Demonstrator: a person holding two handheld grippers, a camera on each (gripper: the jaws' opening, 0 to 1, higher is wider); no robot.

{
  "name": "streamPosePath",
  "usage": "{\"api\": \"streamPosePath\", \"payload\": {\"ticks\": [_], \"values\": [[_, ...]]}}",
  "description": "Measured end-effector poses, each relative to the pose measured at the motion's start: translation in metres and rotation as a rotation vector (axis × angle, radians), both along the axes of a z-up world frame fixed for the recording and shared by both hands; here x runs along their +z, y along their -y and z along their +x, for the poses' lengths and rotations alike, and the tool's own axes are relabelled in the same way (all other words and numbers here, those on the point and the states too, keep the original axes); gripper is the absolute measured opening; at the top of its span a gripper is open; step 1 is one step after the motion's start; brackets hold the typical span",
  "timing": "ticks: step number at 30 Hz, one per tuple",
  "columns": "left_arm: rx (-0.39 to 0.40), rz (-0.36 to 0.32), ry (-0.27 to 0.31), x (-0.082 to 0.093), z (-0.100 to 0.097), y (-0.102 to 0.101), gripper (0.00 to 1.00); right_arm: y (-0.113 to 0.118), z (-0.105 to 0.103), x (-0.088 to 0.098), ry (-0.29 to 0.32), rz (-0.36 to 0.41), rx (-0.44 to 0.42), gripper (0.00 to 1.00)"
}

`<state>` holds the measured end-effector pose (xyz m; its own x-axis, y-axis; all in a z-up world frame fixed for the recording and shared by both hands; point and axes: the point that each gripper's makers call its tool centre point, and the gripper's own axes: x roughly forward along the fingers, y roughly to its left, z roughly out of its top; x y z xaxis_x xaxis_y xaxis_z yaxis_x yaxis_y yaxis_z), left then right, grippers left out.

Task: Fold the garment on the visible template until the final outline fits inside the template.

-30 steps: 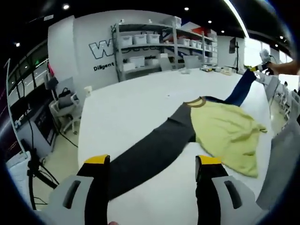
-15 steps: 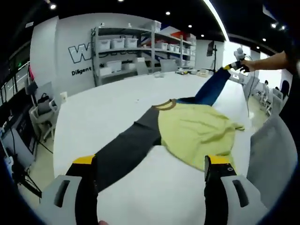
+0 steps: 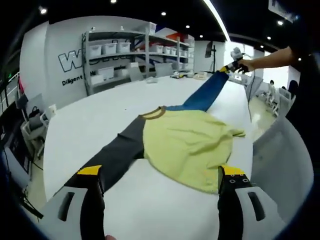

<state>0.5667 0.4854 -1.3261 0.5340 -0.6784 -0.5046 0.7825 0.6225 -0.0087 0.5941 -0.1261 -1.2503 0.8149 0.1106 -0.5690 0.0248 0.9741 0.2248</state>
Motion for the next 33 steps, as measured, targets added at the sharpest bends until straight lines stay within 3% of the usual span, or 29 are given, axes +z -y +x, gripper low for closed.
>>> {"api": "streamPosePath", "payload": {"ticks": [17,20,25,33], "values": [[-0.015,0.005,-0.004,0.012,-0.009,0.023,0.91,0.033,-0.022,-0.075,-0.135,-0.003,-0.066,0.00],[-0.012,0.010,-0.005,0.012,-0.007,0.025,0.91,0.046,-0.021,-0.076,-0.112,-0.069,-0.085,0.00],[-0.010,0.009,-0.008,0.011,-0.006,0.031,0.92,0.059,-0.024,-0.077,-0.106,-0.065,-0.100,0.00],[-0.021,0.007,-0.018,0.004,-0.006,0.038,0.92,0.046,-0.026,-0.069,-0.076,-0.086,-0.034,0.03]]}}
